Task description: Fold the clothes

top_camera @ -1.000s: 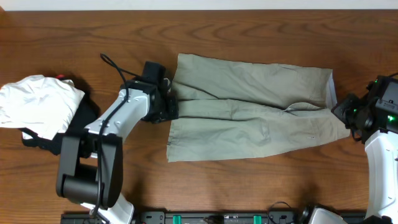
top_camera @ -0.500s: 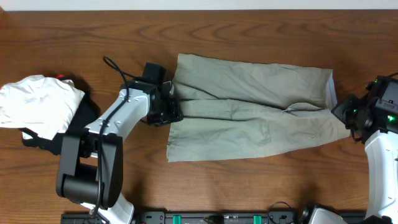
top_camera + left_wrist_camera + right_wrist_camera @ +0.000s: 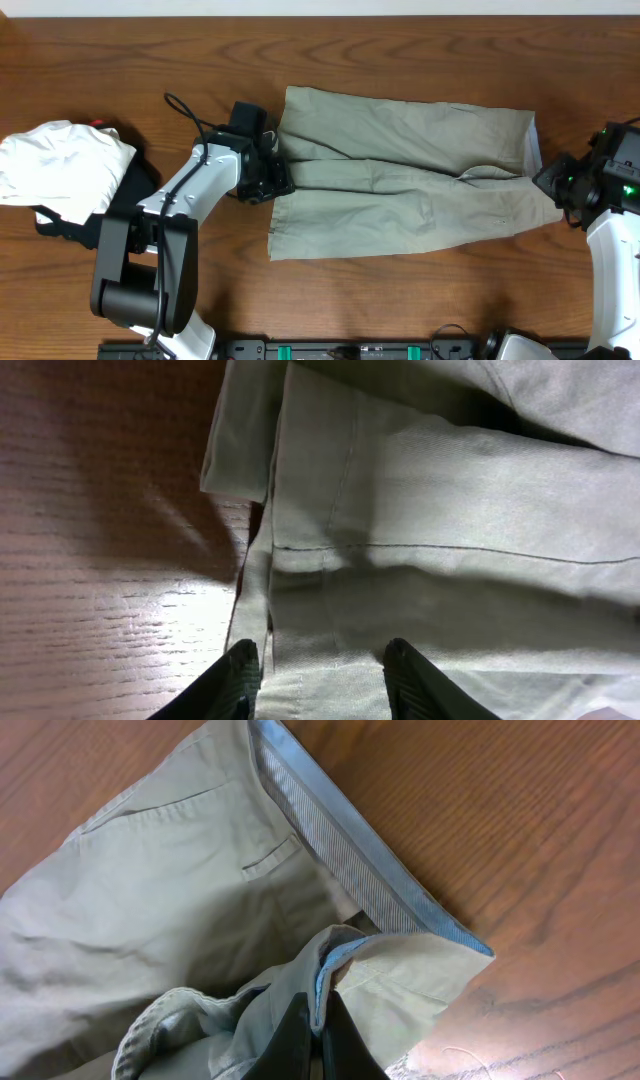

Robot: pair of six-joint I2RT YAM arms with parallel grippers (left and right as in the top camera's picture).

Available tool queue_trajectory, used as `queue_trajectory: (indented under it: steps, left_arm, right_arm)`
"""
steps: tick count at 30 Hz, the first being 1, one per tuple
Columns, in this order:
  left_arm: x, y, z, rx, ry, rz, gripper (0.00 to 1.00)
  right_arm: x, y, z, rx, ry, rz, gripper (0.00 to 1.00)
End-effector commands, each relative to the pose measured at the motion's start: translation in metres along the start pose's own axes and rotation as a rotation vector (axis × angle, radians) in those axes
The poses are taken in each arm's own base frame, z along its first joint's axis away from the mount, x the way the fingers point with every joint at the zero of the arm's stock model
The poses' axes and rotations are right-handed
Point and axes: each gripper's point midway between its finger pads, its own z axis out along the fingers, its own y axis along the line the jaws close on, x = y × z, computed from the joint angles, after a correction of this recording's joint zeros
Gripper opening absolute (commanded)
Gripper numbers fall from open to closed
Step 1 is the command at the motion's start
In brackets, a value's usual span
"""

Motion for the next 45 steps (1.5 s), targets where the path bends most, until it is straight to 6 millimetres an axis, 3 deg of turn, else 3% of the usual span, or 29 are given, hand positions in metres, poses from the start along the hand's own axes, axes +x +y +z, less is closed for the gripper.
queue_trajectory:
  steps: [1,14,17,21,25,27,30,45]
  left_arm:
    - [0.004,0.002,0.004,0.001,0.015,-0.022,0.43]
    - [0.009,-0.002,0.013,0.007,0.012,-0.010,0.43]
    - [0.009,-0.002,0.013,0.008,0.011,-0.010,0.28]
    - [0.008,-0.002,0.013,0.007,0.010,-0.009,0.23]
    - [0.009,-0.001,0.013,0.005,0.011,-0.010,0.24]
    - [0.009,0.000,0.014,0.001,0.011,-0.010,0.34]
    - [0.007,0.005,0.014,-0.028,0.000,-0.013,0.38]
    - [0.007,0.004,0.029,-0.049,0.005,-0.027,0.40]
  right_arm:
    - [-0.006,0.000,-0.004,0.003,-0.015,-0.009,0.01]
    - [-0.005,-0.001,-0.004,0.006,-0.010,-0.009,0.01]
    - [-0.005,-0.001,-0.004,0.006,-0.010,-0.009,0.01]
    - [-0.005,-0.001,-0.004,0.006,-0.010,-0.009,0.01]
    - [-0.005,-0.001,-0.004,0.006,-0.010,-0.009,0.01]
    - [-0.005,-0.001,-0.004,0.006,-0.010,-0.009,0.01]
    - [-0.005,-0.001,-0.004,0.006,-0.010,-0.009,0.01]
    - [-0.005,-0.001,-0.004,0.006,-0.010,-0.009,0.01]
